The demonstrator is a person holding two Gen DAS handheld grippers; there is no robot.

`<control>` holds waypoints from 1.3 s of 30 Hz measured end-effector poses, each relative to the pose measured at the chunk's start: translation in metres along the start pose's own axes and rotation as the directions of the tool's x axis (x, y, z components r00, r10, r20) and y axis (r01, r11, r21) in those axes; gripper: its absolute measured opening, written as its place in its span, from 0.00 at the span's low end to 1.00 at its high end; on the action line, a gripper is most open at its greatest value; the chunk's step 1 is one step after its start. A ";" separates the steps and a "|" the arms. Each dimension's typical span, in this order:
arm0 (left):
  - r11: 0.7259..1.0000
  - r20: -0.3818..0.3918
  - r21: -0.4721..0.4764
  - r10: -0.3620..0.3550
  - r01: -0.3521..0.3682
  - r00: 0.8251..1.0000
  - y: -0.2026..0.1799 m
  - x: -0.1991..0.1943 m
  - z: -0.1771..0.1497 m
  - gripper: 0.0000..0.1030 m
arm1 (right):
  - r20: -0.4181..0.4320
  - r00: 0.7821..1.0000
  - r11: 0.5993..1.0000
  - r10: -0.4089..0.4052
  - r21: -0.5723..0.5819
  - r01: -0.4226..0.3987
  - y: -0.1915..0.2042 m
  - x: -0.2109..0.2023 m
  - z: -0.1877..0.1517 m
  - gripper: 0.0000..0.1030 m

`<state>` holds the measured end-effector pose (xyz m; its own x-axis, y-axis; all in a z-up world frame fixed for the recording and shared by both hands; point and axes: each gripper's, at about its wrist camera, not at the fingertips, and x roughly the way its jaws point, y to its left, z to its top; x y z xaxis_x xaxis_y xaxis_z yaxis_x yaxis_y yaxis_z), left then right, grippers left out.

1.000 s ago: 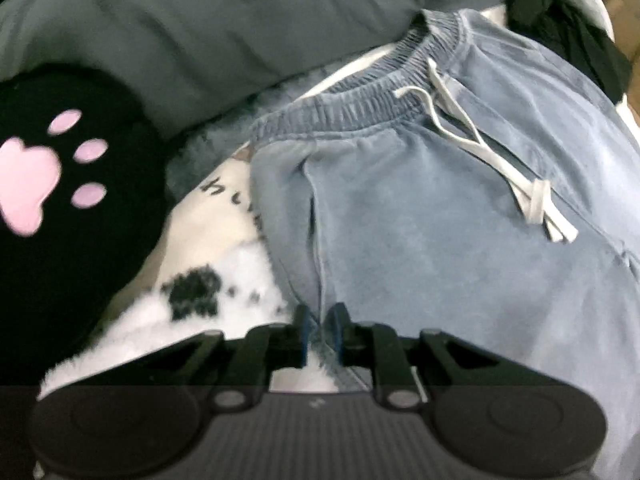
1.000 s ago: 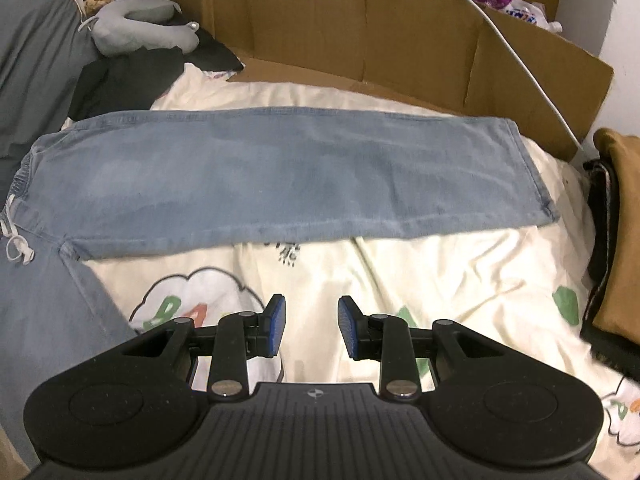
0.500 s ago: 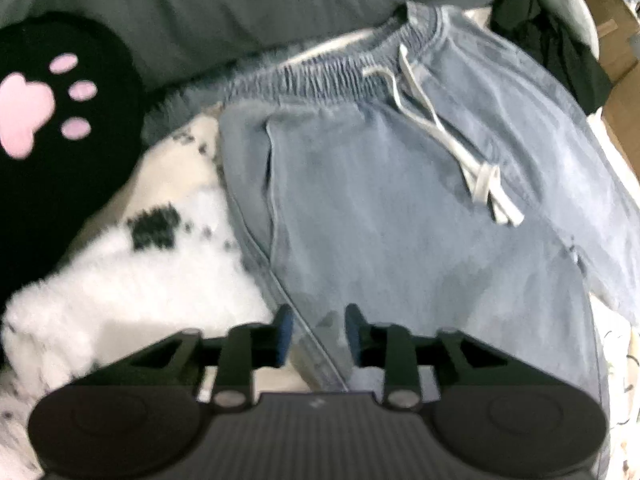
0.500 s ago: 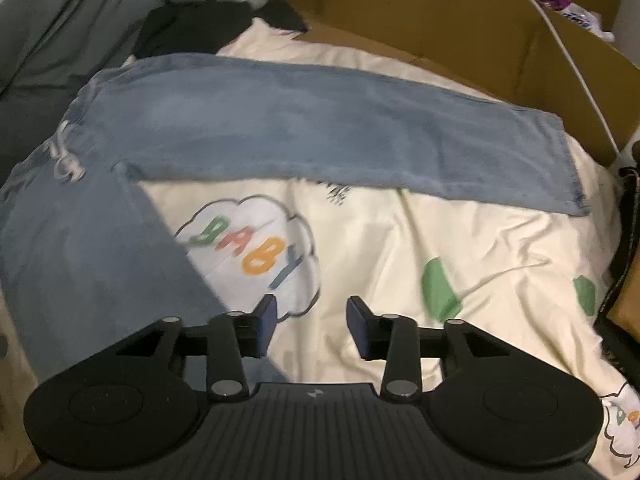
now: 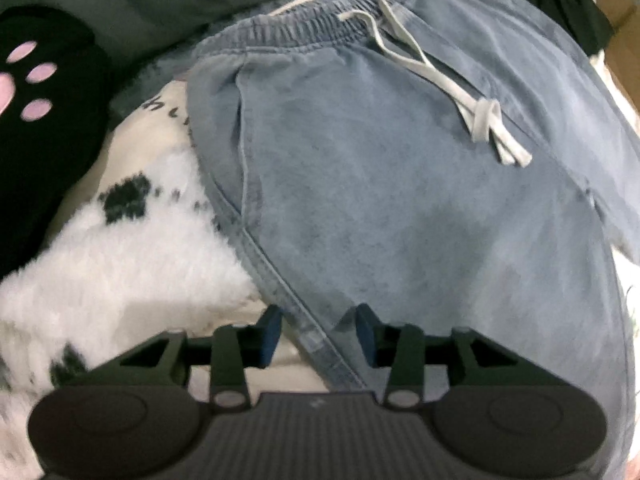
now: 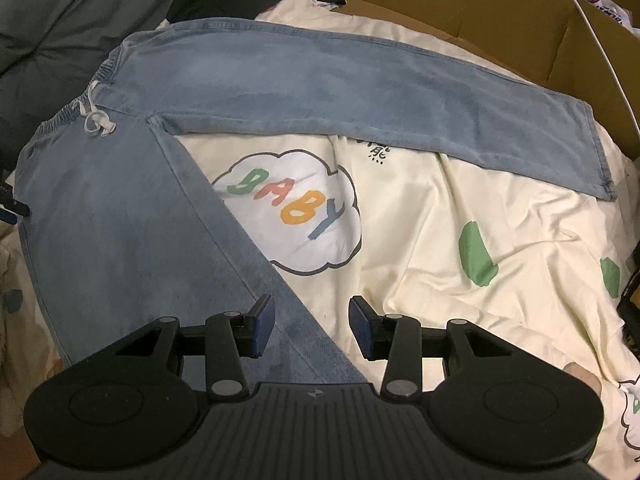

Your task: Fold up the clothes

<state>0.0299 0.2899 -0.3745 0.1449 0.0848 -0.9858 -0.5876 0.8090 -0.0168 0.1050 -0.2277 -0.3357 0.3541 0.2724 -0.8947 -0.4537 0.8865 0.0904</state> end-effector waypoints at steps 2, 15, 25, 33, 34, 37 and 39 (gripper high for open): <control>1.000 -0.009 0.011 0.001 0.000 1.000 0.002 0.004 0.003 0.44 | -0.003 1.000 1.000 0.007 0.005 -0.007 0.001 0.001 -0.001 0.47; 0.999 0.001 -0.012 -0.037 0.037 0.999 0.030 0.005 0.023 0.25 | -0.067 0.993 0.990 0.094 -0.101 -0.101 0.029 0.020 -0.012 0.46; 0.966 -0.022 -0.204 -0.164 0.156 0.986 0.031 -0.053 0.019 0.36 | -0.064 0.992 0.989 0.105 -0.101 -0.111 0.029 0.025 -0.010 0.46; 0.949 0.029 -0.192 -0.249 0.250 0.968 0.010 -0.115 0.030 0.42 | -0.041 0.993 0.989 0.113 -0.091 -0.116 0.026 0.021 -0.011 0.46; 0.952 0.039 -0.179 -0.246 0.249 0.968 0.007 -0.121 0.030 0.43 | -0.033 0.993 0.989 0.115 -0.090 -0.118 0.026 0.019 -0.010 0.46; 0.953 0.055 -0.166 -0.247 0.253 0.968 0.002 -0.131 0.026 0.44 | -0.014 0.993 0.989 0.120 -0.089 -0.121 0.025 0.015 -0.009 0.46; 0.959 0.059 -0.161 -0.226 0.232 0.972 0.002 -0.132 0.022 0.44 | -0.003 0.992 0.989 0.124 -0.087 -0.123 0.025 0.011 -0.009 0.46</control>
<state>0.0266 0.2930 -0.2404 0.3205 -0.0658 -0.9450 -0.6580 0.7021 -0.2720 0.0905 -0.2059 -0.3470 0.2928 0.3787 -0.8780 -0.5631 0.8104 0.1618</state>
